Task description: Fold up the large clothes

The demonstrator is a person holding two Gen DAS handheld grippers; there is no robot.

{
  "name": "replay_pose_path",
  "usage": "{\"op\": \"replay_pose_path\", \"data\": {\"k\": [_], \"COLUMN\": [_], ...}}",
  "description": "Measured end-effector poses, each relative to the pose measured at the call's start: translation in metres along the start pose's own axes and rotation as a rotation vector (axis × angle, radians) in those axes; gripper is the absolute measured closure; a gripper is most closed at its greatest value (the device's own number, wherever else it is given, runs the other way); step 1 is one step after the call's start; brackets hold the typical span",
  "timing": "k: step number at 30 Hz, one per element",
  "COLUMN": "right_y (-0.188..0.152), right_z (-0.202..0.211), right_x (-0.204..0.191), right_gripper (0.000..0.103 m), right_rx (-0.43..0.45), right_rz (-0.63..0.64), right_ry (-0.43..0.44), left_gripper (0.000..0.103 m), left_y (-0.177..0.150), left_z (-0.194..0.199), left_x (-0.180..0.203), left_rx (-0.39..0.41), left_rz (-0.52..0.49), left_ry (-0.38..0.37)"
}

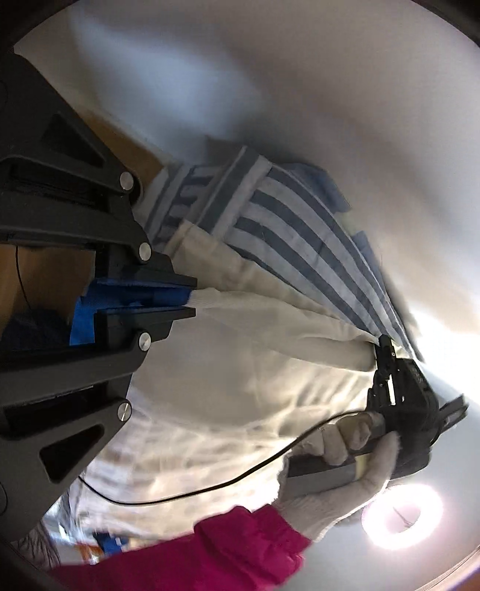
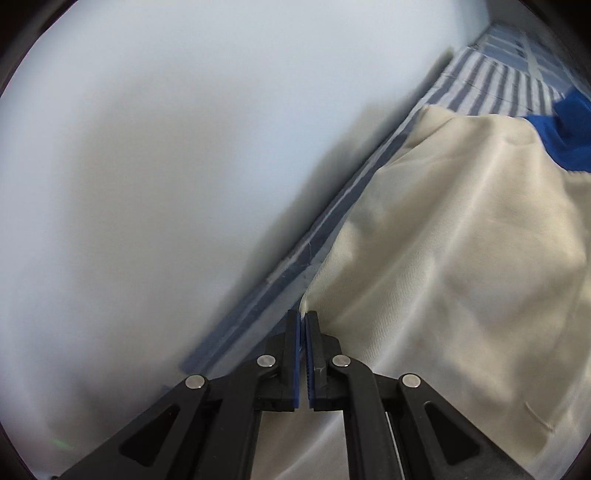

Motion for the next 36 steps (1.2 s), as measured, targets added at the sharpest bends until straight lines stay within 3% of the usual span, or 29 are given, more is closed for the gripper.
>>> {"op": "replay_pose_path", "data": {"k": [3,5,8,10,13,17,20,25,32,36], "right_y": [-0.011,-0.027,-0.056,-0.077,-0.102,-0.134,-0.159,-0.175,-0.186,-0.197], "right_z": [0.023,0.051,0.091,0.113,0.118,0.108,0.101,0.083,0.062,0.066], "right_x": [0.012,0.027,0.058,0.087,0.116,0.124,0.107,0.083,0.084,0.089], "right_gripper": [0.070,0.070,0.070,0.063,0.058,0.058,0.058,0.058,0.058,0.058], "right_rx": [0.032,0.079,0.140,0.164,0.127,0.074,0.064,0.056,0.038,0.018], "right_rz": [-0.026,-0.007,-0.023,-0.072,-0.154,-0.185,-0.178,-0.161,-0.176,-0.194], "right_ry": [0.102,0.103,0.023,-0.030,-0.011,0.034,0.084,0.112,0.146,0.192], "left_gripper": [0.093,0.093,0.093,0.093,0.093,0.093,0.093,0.096,0.096,0.096], "left_y": [-0.002,-0.002,-0.001,0.006,0.033,0.081,0.104,0.108,0.121,0.132], "left_z": [0.014,0.031,0.056,0.064,0.061,0.044,0.029,0.004,-0.038,-0.061], "left_x": [0.008,0.008,0.011,0.018,0.031,0.051,0.064,0.070,0.071,0.064], "left_rx": [0.049,0.099,0.165,0.179,0.150,0.117,0.095,0.103,0.017,-0.036], "left_rz": [-0.044,-0.057,-0.070,-0.090,-0.103,-0.141,-0.201,-0.336,-0.422,-0.411], "left_ry": [0.038,0.060,0.033,-0.007,-0.064,-0.104,-0.045,0.094,0.111,0.136]}}
Point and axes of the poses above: each gripper's, at about its wrist camera, not at the fingertips, and z roughly against the way its jaws point, x to its right, y to its top, the point moved 3 cm from there along -z, roughly the way its jaws point, and after that the axes turned 7 degrees about -x, right-handed, at the moved point
